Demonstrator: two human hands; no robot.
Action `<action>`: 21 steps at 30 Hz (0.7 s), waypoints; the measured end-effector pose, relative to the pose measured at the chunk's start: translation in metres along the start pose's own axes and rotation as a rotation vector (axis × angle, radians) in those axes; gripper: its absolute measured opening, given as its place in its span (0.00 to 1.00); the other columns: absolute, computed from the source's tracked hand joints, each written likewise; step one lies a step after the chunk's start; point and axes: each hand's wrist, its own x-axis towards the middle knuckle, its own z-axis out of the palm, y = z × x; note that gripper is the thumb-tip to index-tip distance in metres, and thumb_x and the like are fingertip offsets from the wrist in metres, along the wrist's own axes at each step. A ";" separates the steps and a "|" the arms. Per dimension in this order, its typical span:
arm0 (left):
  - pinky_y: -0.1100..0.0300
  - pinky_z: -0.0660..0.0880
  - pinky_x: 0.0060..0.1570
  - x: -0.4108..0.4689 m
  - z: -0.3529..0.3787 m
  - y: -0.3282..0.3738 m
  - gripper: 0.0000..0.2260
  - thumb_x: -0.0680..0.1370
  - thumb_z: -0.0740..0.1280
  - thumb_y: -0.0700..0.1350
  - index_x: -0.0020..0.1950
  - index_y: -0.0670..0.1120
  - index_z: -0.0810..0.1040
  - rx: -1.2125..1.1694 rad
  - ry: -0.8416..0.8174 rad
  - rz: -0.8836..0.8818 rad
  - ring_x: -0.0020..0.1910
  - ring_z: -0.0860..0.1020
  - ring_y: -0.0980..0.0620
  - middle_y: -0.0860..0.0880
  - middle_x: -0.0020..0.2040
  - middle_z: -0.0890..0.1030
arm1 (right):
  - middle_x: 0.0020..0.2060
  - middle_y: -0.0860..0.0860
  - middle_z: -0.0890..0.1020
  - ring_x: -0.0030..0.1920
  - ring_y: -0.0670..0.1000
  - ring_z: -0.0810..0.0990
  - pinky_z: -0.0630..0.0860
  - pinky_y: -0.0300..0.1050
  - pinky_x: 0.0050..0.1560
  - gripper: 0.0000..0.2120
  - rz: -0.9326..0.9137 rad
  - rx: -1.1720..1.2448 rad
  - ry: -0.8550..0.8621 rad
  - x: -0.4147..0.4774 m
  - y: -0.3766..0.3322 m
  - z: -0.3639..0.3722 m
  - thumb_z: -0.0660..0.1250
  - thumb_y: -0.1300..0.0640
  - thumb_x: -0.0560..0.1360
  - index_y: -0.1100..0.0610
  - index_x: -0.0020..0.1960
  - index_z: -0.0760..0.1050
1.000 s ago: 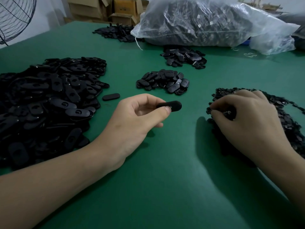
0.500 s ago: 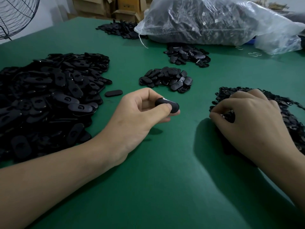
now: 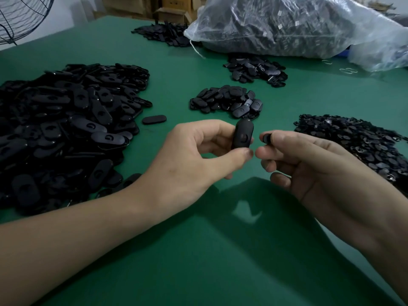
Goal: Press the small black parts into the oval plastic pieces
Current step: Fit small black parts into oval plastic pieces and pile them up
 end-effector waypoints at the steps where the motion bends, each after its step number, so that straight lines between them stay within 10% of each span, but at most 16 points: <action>1: 0.59 0.82 0.41 0.000 0.000 -0.001 0.05 0.76 0.75 0.42 0.51 0.46 0.86 0.004 -0.003 -0.003 0.44 0.85 0.47 0.46 0.44 0.87 | 0.40 0.51 0.87 0.35 0.45 0.79 0.73 0.37 0.37 0.10 0.008 -0.001 -0.004 0.000 0.000 0.000 0.74 0.49 0.65 0.52 0.43 0.87; 21: 0.63 0.78 0.37 0.001 0.002 0.000 0.02 0.77 0.73 0.42 0.45 0.46 0.86 -0.108 -0.035 -0.089 0.37 0.82 0.57 0.52 0.37 0.84 | 0.35 0.52 0.85 0.33 0.45 0.76 0.72 0.36 0.36 0.10 -0.178 -0.292 0.090 -0.002 0.008 0.007 0.74 0.46 0.66 0.52 0.42 0.85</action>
